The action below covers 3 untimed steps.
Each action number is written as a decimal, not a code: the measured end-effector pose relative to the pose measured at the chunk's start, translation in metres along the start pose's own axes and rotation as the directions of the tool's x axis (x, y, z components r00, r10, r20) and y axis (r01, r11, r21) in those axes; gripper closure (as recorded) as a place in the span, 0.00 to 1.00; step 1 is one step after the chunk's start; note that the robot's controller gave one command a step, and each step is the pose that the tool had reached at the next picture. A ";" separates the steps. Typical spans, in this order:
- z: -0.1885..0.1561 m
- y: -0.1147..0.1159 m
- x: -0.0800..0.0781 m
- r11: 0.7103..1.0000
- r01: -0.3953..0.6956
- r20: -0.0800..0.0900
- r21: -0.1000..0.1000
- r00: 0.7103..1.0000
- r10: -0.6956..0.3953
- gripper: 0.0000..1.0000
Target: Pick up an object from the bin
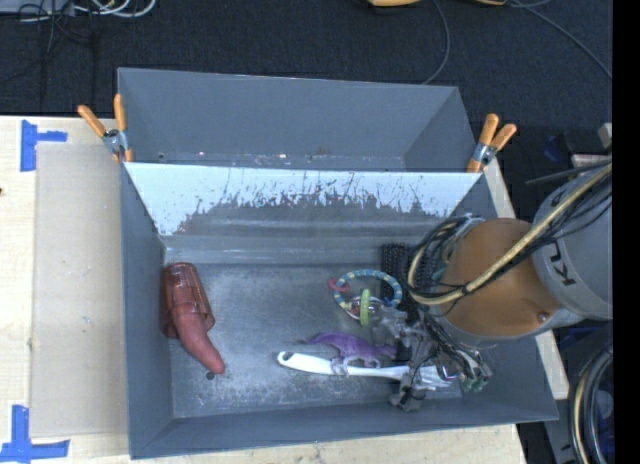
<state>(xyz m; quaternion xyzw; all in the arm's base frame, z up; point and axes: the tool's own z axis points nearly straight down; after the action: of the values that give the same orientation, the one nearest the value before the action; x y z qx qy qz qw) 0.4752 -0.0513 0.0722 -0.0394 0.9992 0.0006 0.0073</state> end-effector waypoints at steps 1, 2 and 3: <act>0.001 0.011 -0.002 0.996 -0.084 0.008 0.002 0.996 0.084 0.00; 0.001 0.001 0.000 1.000 -0.001 0.000 -0.001 1.000 0.001 1.00; 0.001 0.001 0.000 1.000 -0.001 0.000 -0.001 1.000 0.001 1.00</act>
Offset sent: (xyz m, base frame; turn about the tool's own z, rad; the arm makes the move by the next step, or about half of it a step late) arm 0.0000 0.0000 0.0000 0.0000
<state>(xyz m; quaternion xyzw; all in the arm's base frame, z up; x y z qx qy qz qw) 0.4753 -0.0504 0.0717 -0.0388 0.9992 0.0010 0.0073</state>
